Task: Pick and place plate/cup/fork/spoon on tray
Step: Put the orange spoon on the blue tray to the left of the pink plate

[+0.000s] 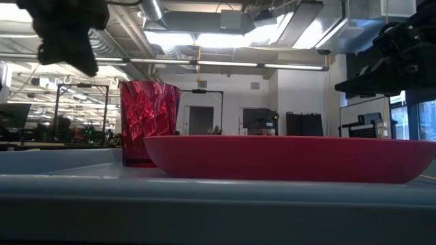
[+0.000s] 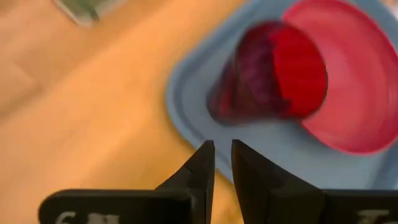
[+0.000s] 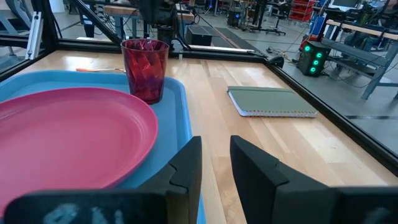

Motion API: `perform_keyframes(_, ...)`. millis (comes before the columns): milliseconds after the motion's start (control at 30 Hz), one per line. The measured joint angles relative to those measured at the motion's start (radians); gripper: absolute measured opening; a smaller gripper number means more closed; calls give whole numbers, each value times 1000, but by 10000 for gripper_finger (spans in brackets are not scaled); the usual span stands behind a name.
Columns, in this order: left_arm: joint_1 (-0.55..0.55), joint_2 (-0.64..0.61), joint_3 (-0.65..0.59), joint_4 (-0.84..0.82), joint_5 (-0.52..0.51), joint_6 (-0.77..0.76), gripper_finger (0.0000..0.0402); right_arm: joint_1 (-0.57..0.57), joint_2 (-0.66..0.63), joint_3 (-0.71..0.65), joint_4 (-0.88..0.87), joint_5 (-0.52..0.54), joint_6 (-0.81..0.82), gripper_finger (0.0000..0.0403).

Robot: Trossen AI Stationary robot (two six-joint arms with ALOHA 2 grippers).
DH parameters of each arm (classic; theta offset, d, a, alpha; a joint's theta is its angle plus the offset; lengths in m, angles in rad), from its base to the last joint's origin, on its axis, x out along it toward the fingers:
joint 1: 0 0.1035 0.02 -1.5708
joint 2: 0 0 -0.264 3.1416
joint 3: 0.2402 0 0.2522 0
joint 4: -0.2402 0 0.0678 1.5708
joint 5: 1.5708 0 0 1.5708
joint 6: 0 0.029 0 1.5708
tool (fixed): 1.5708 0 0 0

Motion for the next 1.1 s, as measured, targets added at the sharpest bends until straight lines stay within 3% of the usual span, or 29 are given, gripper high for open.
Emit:
perform_keyframes(367, -161, 144, 44, -77, 139, -452, 46, 0, 0, 0, 0, 0, 0, 90)
perform_keyframes(500, -224, 215, 91, -72, 146, -559, 46, 0, 0, 0, 0, 0, 0, 90)
perform_keyframes(700, -292, 364, 191, -131, 238, -752, 46, 0, 0, 0, 0, 0, 0, 90)
perform_keyframes(867, -318, 487, 275, -273, 238, -927, 46, 0, 0, 0, 0, 0, 0, 90)
perform_keyframes(1100, -318, 623, 283, -279, 226, -1024, 46, 0, 0, 0, 0, 0, 0, 90)
